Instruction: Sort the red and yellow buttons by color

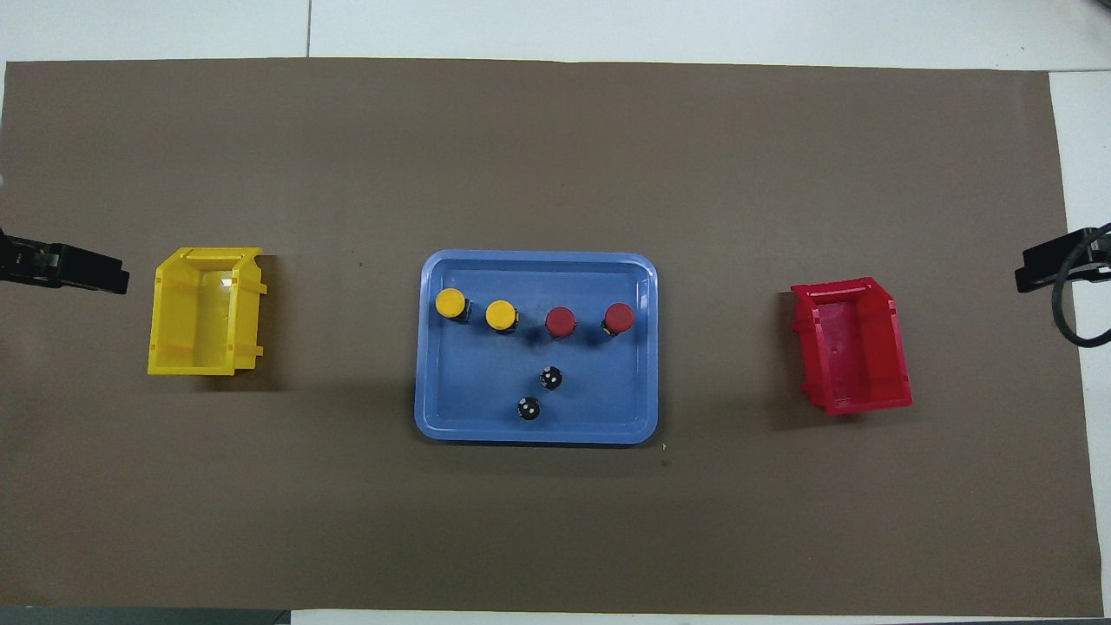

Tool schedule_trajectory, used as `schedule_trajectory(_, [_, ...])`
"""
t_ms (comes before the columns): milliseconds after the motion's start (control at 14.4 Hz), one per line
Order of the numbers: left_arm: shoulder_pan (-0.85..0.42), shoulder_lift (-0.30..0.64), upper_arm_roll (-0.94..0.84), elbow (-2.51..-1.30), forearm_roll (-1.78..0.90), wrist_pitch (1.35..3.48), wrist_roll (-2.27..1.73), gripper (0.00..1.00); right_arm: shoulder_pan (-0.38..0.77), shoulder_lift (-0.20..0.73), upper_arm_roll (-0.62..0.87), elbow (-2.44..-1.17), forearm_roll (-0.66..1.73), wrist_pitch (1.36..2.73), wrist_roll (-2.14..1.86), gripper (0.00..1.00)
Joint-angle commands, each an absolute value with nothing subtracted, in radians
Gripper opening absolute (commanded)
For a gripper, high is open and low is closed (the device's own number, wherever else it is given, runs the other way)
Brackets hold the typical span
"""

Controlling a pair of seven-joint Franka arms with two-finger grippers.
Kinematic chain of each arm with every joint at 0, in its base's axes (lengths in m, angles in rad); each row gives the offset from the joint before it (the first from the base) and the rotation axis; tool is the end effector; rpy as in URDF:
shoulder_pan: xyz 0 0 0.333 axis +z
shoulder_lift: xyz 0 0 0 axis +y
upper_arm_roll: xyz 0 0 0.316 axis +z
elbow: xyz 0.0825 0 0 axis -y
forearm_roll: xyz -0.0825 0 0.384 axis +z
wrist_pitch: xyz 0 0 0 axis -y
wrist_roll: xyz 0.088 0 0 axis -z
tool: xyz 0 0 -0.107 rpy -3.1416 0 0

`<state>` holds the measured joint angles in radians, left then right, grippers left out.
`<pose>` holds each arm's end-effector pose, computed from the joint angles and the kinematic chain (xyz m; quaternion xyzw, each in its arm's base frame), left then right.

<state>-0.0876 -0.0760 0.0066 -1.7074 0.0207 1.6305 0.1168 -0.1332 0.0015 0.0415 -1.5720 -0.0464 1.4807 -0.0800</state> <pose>0.5329 -0.0410 0.6064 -0.9950 0.0994 0.0006 0.0101 0.5421 -0.0552 0.6158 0.9986 -0.0069 -0.0482 0.0191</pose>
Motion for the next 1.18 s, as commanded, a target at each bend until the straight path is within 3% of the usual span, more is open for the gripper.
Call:
schedule_trajectory(0, [-0.077,-0.075,-0.003,-1.701,0.029,1.623,0.114,1.00,-0.135,0.002,0.046,-1.566,-0.043,1.482,-0.101,1.00])
schedule_trajectory(764, [-0.075,-0.086,-0.003,-1.710,0.029,1.580,0.114,1.00,-0.114,0.011,0.132,-1.565,-0.040,1.541,0.006,1.00])
schedule_trajectory(972, [-0.077,-0.086,-0.005,-1.709,0.029,1.582,0.112,1.00,0.047,0.058,0.149,-1.577,-0.037,1.632,0.245,1.00])
schedule_trajectory(1111, [-0.077,-0.083,-0.005,-1.706,0.031,1.592,0.106,1.00,0.165,0.138,0.149,-1.577,-0.040,1.718,0.398,1.00])
